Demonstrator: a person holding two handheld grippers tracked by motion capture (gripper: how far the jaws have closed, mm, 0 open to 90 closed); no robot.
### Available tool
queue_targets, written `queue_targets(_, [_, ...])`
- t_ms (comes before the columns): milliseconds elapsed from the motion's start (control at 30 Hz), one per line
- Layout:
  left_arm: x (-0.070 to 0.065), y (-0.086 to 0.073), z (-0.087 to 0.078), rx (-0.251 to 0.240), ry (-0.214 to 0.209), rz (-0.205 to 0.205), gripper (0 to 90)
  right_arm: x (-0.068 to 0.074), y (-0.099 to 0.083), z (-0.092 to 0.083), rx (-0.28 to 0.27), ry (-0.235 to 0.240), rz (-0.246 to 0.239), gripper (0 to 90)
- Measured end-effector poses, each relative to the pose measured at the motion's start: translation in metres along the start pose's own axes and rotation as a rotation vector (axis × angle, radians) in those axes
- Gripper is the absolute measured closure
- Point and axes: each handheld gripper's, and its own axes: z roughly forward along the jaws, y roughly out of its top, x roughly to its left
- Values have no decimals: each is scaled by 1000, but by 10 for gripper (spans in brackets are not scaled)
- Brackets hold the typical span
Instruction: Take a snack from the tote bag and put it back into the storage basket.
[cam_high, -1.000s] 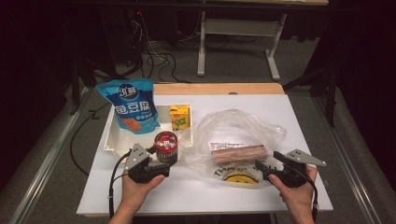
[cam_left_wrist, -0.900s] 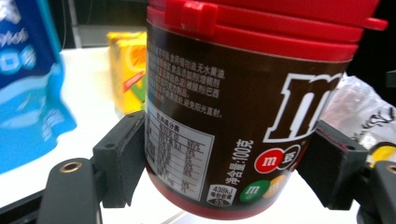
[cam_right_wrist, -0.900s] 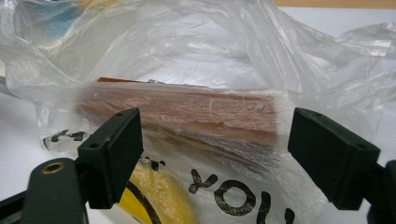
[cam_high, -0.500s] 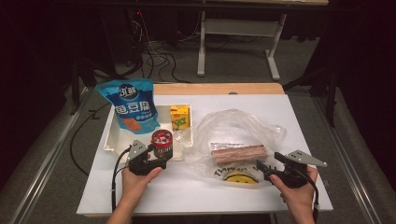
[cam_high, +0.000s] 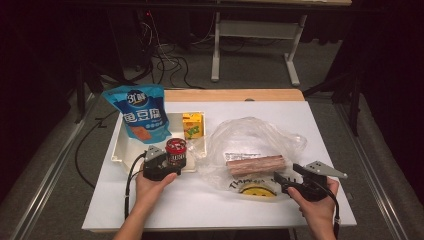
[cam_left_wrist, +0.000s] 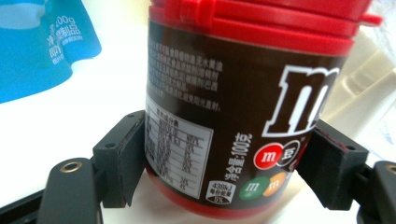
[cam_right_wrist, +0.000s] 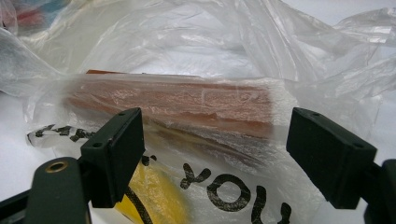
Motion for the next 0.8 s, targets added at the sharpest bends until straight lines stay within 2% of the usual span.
queue_targets(67, [0,0,1,-2,1,-1,241,-1,0,0,1,-1,-4,196])
queue_targets(100, [1,1,5,19,37,9,241,-1,-1,1,1,-1,-5,197])
queue_targets(133, [1,1,6,26,50,10,241,0,-1,1,1,-1,-5,197])
queue_targets(167, [0,1,9,37,72,22,241,0,-1,1,2,-1,-8,197])
queue_targets(233, [-1,-3,12,60,109,73,241,0,-1,1,2,-3,-10,198])
queue_targets(300, [-2,-6,13,67,114,104,240,1,-1,1,1,-3,-4,199])
queue_targets(400, [-2,-7,14,77,124,119,240,0,-1,1,0,-3,-3,200])
queue_targets(467, [-3,-10,15,85,134,144,239,0,-1,1,0,-5,-5,201])
queue_targets(533, [-4,-13,16,100,142,194,240,0,-1,0,0,-4,-3,201])
queue_targets(600, [-4,-12,15,99,141,184,252,0,-1,0,-1,-5,-6,201])
queue_targets(700, [-4,-5,10,90,118,113,205,-1,-2,0,0,-5,-4,201])
queue_targets(800, [-7,0,-2,80,104,113,150,-2,-2,0,2,-7,-2,200])
